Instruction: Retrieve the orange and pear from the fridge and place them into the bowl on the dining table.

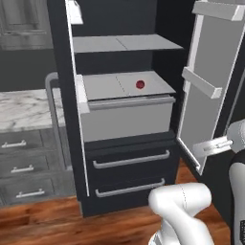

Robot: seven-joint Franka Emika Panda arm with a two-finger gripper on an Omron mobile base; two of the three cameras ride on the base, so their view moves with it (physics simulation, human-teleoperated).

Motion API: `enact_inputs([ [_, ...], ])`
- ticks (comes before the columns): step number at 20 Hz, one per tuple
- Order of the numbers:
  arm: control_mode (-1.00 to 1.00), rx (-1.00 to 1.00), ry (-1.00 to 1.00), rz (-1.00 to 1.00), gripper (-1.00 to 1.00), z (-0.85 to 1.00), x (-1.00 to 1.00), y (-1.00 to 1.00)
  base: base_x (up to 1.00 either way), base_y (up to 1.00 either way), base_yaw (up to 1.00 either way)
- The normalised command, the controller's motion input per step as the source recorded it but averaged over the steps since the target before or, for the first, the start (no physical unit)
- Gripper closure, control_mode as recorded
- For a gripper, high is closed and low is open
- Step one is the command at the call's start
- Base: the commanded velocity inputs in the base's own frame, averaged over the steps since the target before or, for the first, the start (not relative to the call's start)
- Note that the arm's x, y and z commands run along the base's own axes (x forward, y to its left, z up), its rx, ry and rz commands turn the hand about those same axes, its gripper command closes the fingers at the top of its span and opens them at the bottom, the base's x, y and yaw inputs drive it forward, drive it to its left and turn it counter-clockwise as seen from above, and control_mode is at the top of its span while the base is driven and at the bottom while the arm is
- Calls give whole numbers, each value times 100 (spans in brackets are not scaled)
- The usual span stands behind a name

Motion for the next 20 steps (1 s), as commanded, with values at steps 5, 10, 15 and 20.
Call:
enact_inputs([
  [5, 100, 0, 0, 0, -100, 0, 0, 0, 85, 1, 0],
  [10, 100, 0, 0, 0, -100, 0, 0, 0, 78, 0, 0],
  [15, 100, 0, 0, 0, -100, 0, 0, 0, 71, 0, 0],
  [20, 100, 0, 0, 0, -100, 0, 0, 0, 60, 0, 0],
])
